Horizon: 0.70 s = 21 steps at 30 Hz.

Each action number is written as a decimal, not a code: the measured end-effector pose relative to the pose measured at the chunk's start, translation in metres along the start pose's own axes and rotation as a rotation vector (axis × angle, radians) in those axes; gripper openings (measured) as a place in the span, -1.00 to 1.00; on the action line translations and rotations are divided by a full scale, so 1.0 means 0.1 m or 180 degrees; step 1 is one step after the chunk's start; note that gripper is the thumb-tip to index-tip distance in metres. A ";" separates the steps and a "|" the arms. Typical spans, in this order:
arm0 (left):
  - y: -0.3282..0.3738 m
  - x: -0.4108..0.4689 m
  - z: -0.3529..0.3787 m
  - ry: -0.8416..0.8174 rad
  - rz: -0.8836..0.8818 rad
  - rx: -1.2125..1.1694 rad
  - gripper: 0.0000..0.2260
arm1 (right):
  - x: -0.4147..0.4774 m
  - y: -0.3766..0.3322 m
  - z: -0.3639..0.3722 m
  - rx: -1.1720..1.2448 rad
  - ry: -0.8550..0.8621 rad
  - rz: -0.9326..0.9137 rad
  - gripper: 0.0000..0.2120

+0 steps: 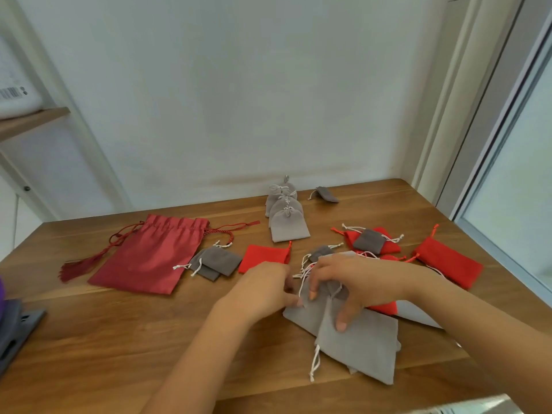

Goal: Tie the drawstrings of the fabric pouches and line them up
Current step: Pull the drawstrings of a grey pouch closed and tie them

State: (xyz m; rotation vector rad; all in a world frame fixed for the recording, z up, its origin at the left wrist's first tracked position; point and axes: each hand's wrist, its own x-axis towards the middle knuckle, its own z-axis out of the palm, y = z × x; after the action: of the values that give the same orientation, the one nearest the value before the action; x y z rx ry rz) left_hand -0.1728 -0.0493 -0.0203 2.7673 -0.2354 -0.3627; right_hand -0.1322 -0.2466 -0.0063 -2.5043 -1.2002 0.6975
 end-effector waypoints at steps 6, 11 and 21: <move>0.18 -0.04 0.14 0.0089 -0.0259 -0.0334 -0.62 | -0.07 0.07 0.04 -0.0065 0.0367 0.0025 -0.68; 0.17 0.00 0.17 0.0070 -0.0273 -0.0945 -0.77 | -0.18 0.09 -0.02 0.0201 0.0419 0.0117 -0.78; -0.08 -0.06 -0.35 0.0734 -0.0226 -0.4045 -0.70 | -0.25 0.36 -0.16 0.0996 0.0678 0.0574 -0.87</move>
State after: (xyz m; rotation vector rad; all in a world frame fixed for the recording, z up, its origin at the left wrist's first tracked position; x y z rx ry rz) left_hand -0.1680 -0.0297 0.0097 1.5344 0.1327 -0.1147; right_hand -0.1137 -0.2897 -0.0011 -2.3670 -0.7363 0.5897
